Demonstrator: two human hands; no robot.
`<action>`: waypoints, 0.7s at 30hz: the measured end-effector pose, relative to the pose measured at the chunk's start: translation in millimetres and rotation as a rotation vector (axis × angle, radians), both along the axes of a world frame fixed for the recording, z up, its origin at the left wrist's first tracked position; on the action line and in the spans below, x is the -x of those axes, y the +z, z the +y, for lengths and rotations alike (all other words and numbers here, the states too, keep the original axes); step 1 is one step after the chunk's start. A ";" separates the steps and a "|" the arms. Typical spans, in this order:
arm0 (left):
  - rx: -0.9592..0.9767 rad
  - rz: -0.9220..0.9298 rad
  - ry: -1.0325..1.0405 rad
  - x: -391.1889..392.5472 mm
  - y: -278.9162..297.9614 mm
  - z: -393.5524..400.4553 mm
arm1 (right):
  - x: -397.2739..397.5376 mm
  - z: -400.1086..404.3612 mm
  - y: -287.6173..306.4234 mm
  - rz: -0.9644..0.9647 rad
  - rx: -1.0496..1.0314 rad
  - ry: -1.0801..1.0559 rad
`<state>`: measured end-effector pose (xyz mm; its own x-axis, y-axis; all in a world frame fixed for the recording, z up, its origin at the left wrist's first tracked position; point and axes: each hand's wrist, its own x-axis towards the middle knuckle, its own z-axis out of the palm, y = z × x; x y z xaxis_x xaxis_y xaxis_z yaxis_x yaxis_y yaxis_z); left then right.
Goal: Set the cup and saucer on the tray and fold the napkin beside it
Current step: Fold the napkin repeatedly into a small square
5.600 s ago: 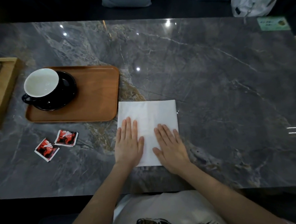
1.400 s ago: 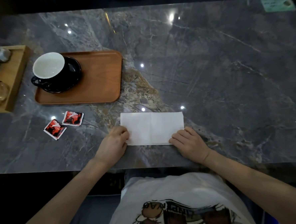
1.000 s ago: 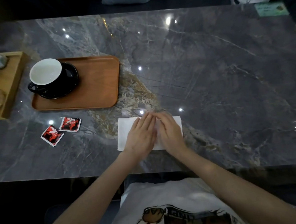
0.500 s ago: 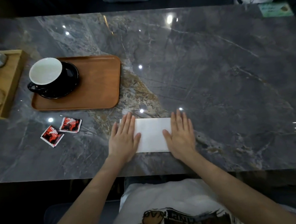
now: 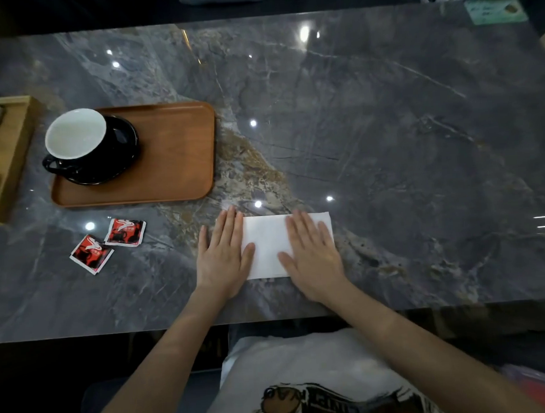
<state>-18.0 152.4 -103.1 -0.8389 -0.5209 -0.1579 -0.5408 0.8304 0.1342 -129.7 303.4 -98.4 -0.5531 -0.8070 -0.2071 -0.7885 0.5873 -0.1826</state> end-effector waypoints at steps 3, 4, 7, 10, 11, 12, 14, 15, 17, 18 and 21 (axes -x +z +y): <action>-0.009 -0.003 0.007 1.2 0.3 0.3 | 12.9 25.3 0.3 0.017 0.008 -0.085; -0.010 -0.006 0.007 1.4 0.5 0.6 | 16.6 31.2 1.0 0.000 0.012 -0.087; -0.018 -0.018 0.009 1.9 3.4 1.2 | 27.6 41.4 5.0 -0.048 0.071 -0.099; 0.016 -0.072 0.009 4.8 6.9 3.6 | 42.8 43.2 14.9 -0.127 0.284 -0.216; 0.046 -0.092 0.007 6.2 8.3 5.6 | 48.3 40.7 17.6 -0.134 0.330 -0.240; 0.074 -0.095 -0.001 7.7 9.8 8.8 | 53.8 36.6 19.8 -0.138 0.334 -0.238; 0.091 -0.050 -0.047 11.2 13.7 17.3 | 62.7 26.7 21.4 -0.156 0.240 -0.175; 0.065 -0.018 -0.076 13.2 15.1 22.6 | 66.0 22.2 21.2 -0.163 0.172 -0.142; -0.028 0.027 -0.118 17.9 14.8 34.0 | 70.6 17.8 19.7 -0.161 0.080 -0.093; -0.072 0.032 -0.120 19.9 13.2 38.9 | 71.7 17.8 19.3 -0.156 0.065 -0.081; -0.134 0.017 -0.076 22.1 5.9 46.6 | 71.5 21.4 21.5 -0.143 0.130 -0.088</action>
